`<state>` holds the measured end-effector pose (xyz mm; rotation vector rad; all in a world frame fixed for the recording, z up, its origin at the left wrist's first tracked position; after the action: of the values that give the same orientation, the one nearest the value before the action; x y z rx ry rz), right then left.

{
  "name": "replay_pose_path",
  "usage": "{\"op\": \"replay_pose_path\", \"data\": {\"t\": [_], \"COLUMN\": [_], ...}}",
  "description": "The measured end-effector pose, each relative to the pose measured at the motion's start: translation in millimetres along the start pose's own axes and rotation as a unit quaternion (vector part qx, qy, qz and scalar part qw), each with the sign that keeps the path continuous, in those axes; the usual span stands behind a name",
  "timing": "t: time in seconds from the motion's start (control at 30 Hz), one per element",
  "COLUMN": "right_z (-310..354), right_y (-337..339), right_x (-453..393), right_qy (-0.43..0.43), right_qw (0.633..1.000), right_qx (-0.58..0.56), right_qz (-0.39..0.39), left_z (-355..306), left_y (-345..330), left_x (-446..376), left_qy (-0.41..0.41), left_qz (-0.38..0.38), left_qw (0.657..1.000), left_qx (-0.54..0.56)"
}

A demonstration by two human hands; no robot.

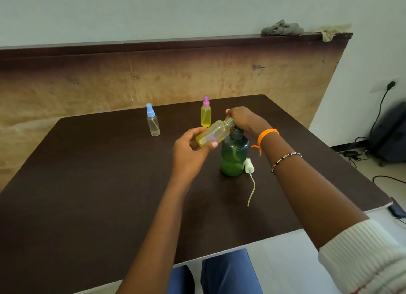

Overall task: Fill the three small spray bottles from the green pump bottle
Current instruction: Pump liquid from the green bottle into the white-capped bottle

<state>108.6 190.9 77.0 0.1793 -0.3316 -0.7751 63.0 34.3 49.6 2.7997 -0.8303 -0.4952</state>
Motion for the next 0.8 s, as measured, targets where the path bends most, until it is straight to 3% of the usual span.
{"op": "replay_pose_path", "data": {"t": [0.23, 0.4, 0.8], "right_z": [4.9, 1.3, 1.7], "right_y": [4.3, 3.1, 7.0], "right_x": [7.9, 1.9, -9.9], "right_qy": [-0.027, -0.005, 0.013], "right_qw": [0.998, 1.0, 1.0], "right_qx": [0.036, 0.021, 0.012], "right_qz": [0.042, 0.004, 0.014], "left_z": [-5.5, -2.0, -4.5], "left_y": [2.0, 0.5, 2.1], "left_x": [-0.8, -2.4, -2.0], "left_qy": [-0.004, -0.003, -0.001], "left_qz": [0.001, -0.002, -0.001], "left_qw": [1.0, 1.0, 1.0], "left_qx": [0.003, -0.01, -0.003]}}
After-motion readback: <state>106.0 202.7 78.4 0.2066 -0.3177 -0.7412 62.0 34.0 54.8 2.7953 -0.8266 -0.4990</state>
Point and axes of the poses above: each hand's wrist, its own x-axis away from the middle knuckle, its own y-axis out of the back of the hand, z = x × y, the point moved 7 cm from there along -x, towards the middle knuckle, and after that the axes turned 10 degrees about -x, right-handed, at the moved point
